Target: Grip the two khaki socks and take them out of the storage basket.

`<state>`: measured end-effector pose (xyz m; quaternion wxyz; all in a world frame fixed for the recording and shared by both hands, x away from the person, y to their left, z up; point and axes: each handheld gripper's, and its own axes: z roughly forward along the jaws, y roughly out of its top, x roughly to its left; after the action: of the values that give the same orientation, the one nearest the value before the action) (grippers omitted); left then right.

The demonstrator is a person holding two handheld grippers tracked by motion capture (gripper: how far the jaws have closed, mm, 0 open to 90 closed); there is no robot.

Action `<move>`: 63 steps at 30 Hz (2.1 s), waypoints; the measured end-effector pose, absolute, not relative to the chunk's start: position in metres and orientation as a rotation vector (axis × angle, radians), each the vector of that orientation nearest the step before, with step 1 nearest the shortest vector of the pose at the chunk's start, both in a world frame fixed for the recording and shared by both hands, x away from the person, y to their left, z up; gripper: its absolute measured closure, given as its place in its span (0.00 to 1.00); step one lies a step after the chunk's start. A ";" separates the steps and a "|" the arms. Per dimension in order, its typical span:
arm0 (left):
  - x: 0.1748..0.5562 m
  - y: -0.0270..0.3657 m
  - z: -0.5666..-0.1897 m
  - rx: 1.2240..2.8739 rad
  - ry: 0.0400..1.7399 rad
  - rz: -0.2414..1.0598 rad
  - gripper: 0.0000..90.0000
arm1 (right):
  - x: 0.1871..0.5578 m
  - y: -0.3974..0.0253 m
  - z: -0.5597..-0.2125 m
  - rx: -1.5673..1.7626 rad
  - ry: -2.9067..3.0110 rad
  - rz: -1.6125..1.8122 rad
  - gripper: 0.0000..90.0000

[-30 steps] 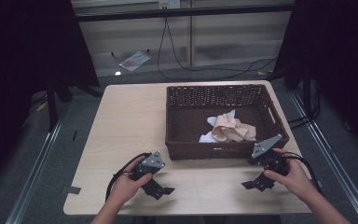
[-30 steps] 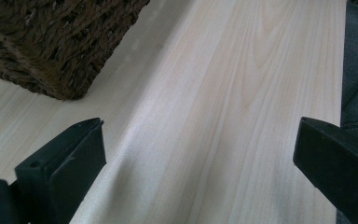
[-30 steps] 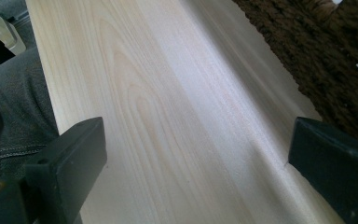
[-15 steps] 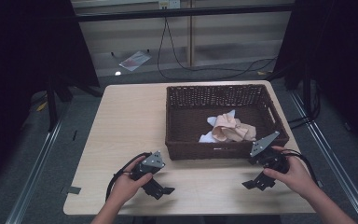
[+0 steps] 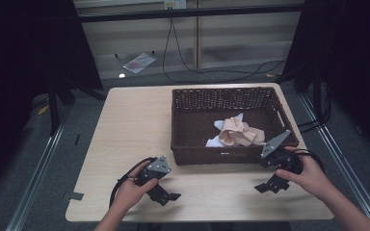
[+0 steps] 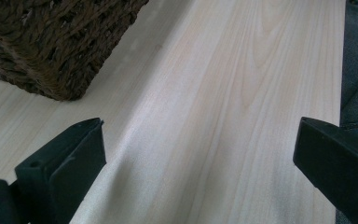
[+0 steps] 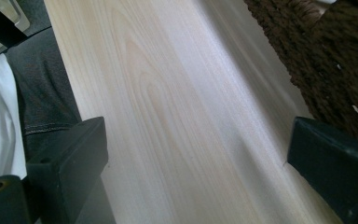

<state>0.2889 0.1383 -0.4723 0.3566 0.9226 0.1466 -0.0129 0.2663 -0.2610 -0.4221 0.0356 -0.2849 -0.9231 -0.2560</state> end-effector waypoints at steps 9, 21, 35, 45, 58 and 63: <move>0.289 0.138 -0.473 2.371 0.383 -0.036 0.02 | 0.269 -0.263 -0.407 -0.875 -2.834 -0.772 0.06; 0.289 0.138 -0.473 2.379 0.379 -0.039 0.02 | 0.276 -0.264 -0.384 -0.860 -2.835 -0.759 0.07; 0.289 0.139 -0.472 2.389 0.379 -0.037 0.02 | 0.288 -0.264 -0.362 -0.875 -2.832 -0.763 0.07; 0.289 0.139 -0.472 2.389 0.379 -0.041 0.02 | 0.301 -0.260 -0.344 -0.901 -2.841 -0.770 0.07; 0.289 0.139 -0.472 2.394 0.378 -0.044 0.02 | 0.325 -0.252 -0.335 -0.951 -2.856 -0.738 0.07; 0.289 0.139 -0.472 2.405 0.369 -0.041 0.02 | 0.333 -0.249 -0.335 -0.973 -2.857 -0.713 0.07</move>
<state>0.2893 0.1395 -0.4717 0.3465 0.9271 0.1421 -0.0159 0.3330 -0.2495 -0.3350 0.0201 -0.3137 -0.9210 -0.2300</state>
